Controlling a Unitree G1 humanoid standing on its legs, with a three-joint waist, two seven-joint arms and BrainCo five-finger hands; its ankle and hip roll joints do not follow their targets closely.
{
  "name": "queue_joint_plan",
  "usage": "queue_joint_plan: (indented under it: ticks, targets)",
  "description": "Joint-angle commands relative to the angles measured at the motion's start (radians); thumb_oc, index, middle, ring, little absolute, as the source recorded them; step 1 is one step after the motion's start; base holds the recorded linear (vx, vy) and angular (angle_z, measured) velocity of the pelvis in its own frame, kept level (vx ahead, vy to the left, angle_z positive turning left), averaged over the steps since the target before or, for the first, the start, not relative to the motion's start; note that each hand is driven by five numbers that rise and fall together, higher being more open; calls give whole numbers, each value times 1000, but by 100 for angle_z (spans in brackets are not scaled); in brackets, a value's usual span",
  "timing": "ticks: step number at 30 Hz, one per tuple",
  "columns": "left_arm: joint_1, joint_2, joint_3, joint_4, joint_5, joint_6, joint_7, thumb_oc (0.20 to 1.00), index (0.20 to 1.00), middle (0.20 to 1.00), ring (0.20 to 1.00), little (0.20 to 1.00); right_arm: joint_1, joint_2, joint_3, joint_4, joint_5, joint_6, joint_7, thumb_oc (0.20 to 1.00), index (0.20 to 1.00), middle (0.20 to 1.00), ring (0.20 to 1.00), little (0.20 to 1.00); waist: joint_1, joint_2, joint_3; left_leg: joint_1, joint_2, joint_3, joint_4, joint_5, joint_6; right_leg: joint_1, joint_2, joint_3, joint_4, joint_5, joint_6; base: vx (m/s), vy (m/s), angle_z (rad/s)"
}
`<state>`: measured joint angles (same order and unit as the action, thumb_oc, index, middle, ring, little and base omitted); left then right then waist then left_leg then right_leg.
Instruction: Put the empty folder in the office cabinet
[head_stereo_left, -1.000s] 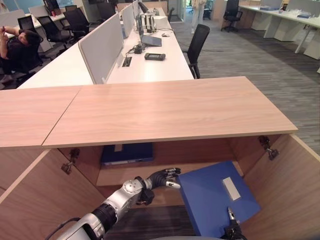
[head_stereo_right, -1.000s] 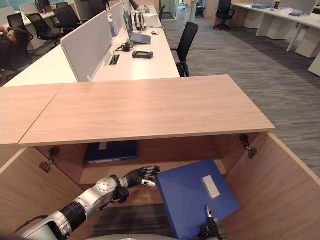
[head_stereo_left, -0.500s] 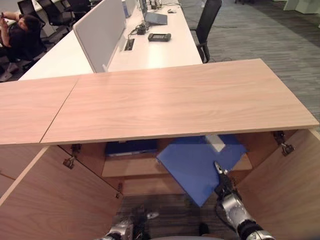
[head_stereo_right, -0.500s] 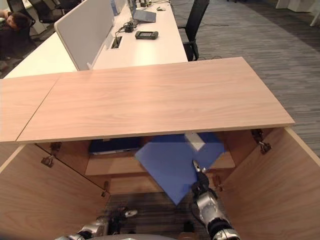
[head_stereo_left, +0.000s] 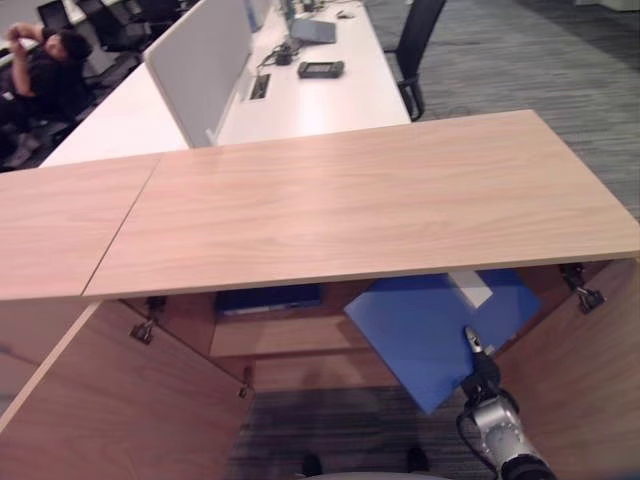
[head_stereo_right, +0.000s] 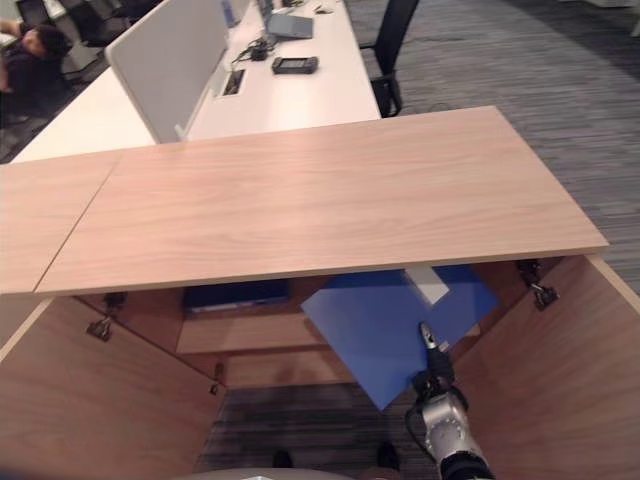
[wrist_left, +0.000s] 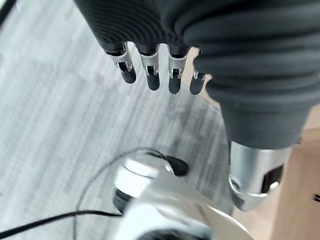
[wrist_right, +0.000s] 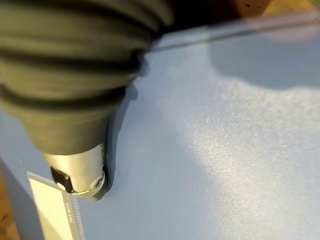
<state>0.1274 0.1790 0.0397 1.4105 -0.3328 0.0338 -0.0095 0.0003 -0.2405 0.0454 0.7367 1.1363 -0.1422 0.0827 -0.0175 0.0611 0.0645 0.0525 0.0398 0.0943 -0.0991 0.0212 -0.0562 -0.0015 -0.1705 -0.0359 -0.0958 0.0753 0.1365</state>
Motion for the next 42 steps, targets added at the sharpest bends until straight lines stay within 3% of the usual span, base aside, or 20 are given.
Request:
queue_joint_plan:
  ticks: [1, 5, 7, 10, 13, 16, 18, 22, 23, 28, 33, 36, 42]
  targets:
    - [-56, 6, -14, 51, 52, -9, 14, 1000, 1000, 1000, 1000, 1000, -77, 8, -3, -105, 2, -31, 54, 200, 200, 200, 200, 200, 17, -14, -5, -39, 2, -3, 24, -16, -16, 58, 79, -43, 9, -93, -14, -41, 111, -22]
    - [-65, 9, -22, 40, 57, -14, 22, 1000, 1000, 1000, 1000, 1000, -96, 13, 4, -118, 10, -41, 51, 200, 200, 200, 200, 200, 22, -14, 14, -60, -2, 12, 41, -30, -4, 36, 70, -20, 9, -84, -1, -72, 74, -31]
    - [-86, 28, -41, 16, 66, -26, 42, 1000, 1000, 1000, 1000, 1000, -195, 20, 60, -132, -4, -49, 36, 200, 200, 200, 200, 200, 41, -23, 51, -168, 7, 97, 121, -78, 27, -83, 37, 18, 33, -47, 26, -290, 141, -63]
    - [-106, 61, -46, -9, 35, -33, 56, 1000, 1000, 1000, 1000, 1000, -285, 45, 132, -184, -2, -63, 25, 200, 200, 200, 200, 200, 81, -39, 113, -253, 59, 201, 199, -97, 22, -241, -16, -106, 124, 13, 39, -230, -24, -174]
    - [-137, 60, -60, -28, 12, -46, 68, 1000, 1000, 1000, 1000, 1000, -296, 55, 151, -244, 29, -94, 13, 200, 200, 200, 200, 200, 75, -46, 150, -323, 76, 160, 319, -157, 22, -261, -22, -99, 131, -5, 34, -34, -78, -68]
    - [-159, 58, -71, -41, 4, -53, 82, 1000, 1000, 1000, 1000, 1000, -310, 48, 167, -282, 49, -119, 7, 200, 200, 200, 200, 200, 66, -49, 180, -376, 74, 149, 382, -172, 23, -317, -40, -109, 182, -8, 22, -81, -43, 5]
    - [-183, 49, -81, -81, -52, -67, 91, 1000, 1000, 1000, 1000, 1000, -327, 39, 186, -318, 54, -143, -1, 200, 200, 200, 200, 200, 55, -46, 194, -442, 86, 131, 441, -186, 25, -387, -56, -116, 249, -23, 8, -77, -69, 11]
    - [-227, 9, -98, -220, -294, -108, 79, 1000, 1000, 1000, 1000, 1000, -347, 15, 193, -384, 42, -176, -6, 200, 200, 200, 200, 200, 41, -35, 206, -567, 96, 99, 568, -223, 38, -515, -85, -112, 395, -88, -22, -73, -67, 22]
    - [-249, -8, -137, -294, -347, -123, 74, 1000, 1000, 1000, 1000, 1000, -355, 21, 185, -400, 36, -202, -23, 200, 200, 200, 200, 200, 40, -32, 210, -616, 99, 95, 632, -242, 43, -563, -95, -108, 468, -124, -37, -68, -31, 29]
    - [-266, -46, -217, -429, -424, -111, 36, 1000, 1000, 1000, 1000, 1000, -330, 41, 171, -437, 28, -217, -36, 200, 200, 200, 200, 200, 45, -41, 194, -747, 101, 85, 788, -296, 57, -706, -113, -79, 661, -214, -71, -21, -12, 13]
    - [-260, -46, -211, -497, -460, -103, 40, 1000, 1000, 1000, 1000, 1000, -314, 50, 161, -487, 12, -229, -56, 200, 200, 200, 200, 200, 61, -39, 169, -876, 102, 67, 926, -345, 71, -855, -121, -36, 832, -298, -110, -2, -7, 5]
    - [-249, -43, -202, -518, -478, -101, 48, 1000, 1000, 1000, 1000, 1000, -314, 48, 160, -502, -3, -233, -72, 200, 200, 200, 200, 200, 70, -38, 158, -906, 103, 58, 952, -354, 75, -888, -128, -27, 870, -317, -120, 24, -18, 3]
    - [-190, -9, -200, -584, -521, -98, 66, 1000, 1000, 1000, 1000, 1000, -526, -26, 148, -443, -81, -220, -204, 200, 200, 200, 200, 200, 120, -47, 117, -983, 90, 27, 979, -353, 72, -948, -151, -22, 910, -336, -128, 13, -46, 9]
